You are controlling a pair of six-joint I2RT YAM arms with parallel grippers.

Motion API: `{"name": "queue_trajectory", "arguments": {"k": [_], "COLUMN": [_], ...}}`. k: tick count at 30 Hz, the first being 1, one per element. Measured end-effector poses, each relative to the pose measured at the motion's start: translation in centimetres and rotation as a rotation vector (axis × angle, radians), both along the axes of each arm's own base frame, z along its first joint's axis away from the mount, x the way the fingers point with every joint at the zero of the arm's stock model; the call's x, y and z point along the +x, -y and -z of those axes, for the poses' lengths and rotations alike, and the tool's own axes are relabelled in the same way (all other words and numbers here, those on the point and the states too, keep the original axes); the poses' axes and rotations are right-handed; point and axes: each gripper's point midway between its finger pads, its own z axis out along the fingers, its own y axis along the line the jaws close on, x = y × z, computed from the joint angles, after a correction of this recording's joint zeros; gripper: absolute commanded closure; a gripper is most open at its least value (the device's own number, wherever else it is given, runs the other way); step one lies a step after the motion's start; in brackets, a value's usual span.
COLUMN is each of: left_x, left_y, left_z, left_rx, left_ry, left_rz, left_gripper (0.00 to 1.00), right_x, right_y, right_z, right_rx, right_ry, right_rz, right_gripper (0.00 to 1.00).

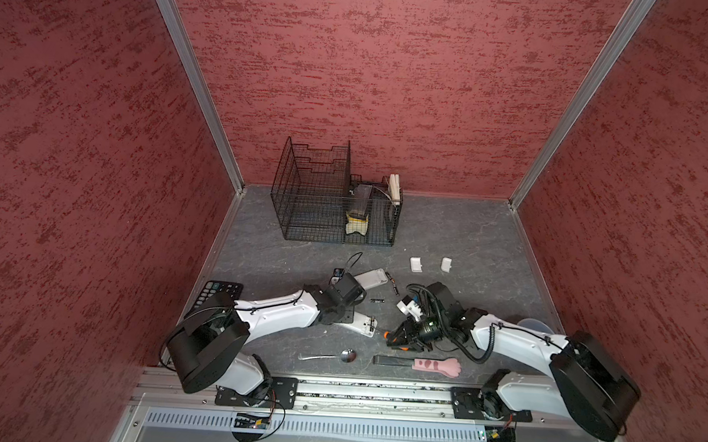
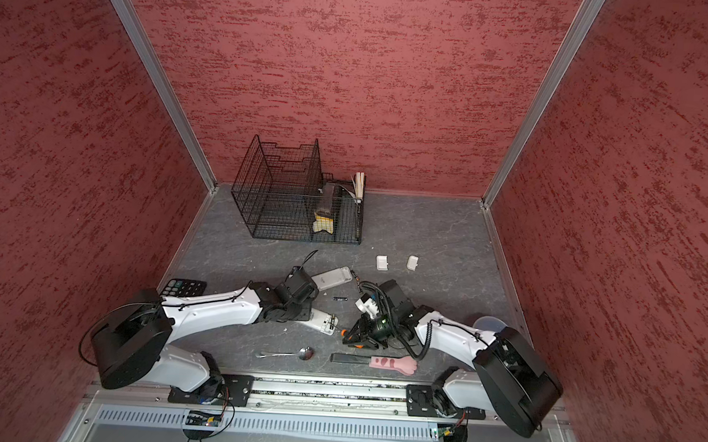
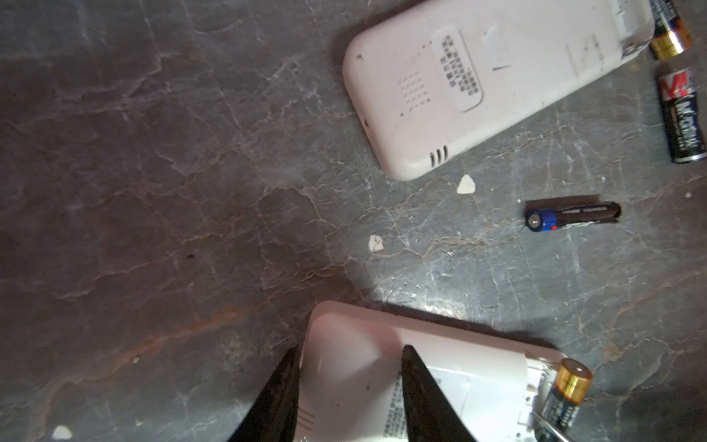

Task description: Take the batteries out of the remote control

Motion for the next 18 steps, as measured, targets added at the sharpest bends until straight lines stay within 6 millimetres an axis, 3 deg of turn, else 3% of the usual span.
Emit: {"name": "queue_trajectory", "arguments": {"k": [18], "left_x": [0.0], "left_y": [0.0], "left_z": [0.0], "left_rx": [-0.005], "left_ry": [0.004], "left_rz": [0.0], "left_gripper": [0.57], "right_x": [1.2], "right_y": [1.4], "right_z": [-0.4], "right_rx": [-0.109], "right_ry": [0.048], "right_rz": [0.019], "right_gripper": [1.0]}}
